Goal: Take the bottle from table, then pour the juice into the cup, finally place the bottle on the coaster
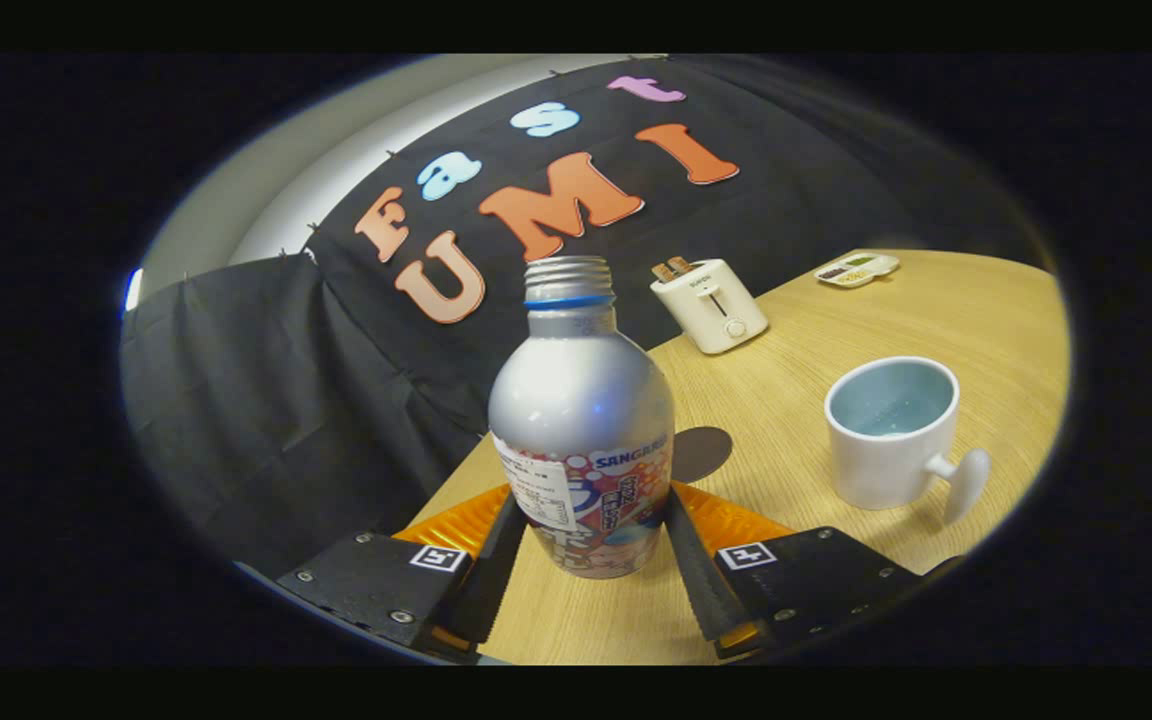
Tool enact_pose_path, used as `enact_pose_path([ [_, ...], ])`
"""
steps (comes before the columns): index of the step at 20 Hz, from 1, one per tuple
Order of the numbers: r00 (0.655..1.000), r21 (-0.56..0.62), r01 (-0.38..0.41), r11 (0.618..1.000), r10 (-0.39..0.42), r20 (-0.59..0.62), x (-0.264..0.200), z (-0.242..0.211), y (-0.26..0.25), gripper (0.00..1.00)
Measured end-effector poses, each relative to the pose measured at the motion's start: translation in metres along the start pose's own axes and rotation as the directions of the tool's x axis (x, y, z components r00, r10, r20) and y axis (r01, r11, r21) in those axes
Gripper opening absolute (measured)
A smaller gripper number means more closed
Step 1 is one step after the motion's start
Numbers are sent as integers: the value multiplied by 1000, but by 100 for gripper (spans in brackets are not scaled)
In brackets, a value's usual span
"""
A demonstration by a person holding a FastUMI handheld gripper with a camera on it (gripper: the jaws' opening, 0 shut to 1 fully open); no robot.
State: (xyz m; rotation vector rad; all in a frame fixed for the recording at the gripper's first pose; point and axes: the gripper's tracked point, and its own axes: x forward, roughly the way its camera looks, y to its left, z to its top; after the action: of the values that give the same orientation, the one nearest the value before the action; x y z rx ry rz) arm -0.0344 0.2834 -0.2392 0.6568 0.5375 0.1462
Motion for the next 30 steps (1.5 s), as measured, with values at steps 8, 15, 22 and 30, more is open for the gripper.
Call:
enact_pose_path([
  [8,996,227,-66,972,78,-43,0,2,-5,76],
  [15,992,368,-90,925,116,-51,0,9,-8,74],
  [22,988,511,-126,850,154,-12,2,23,-5,74],
  [30,979,634,-156,757,204,-2,-2,25,4,73],
])
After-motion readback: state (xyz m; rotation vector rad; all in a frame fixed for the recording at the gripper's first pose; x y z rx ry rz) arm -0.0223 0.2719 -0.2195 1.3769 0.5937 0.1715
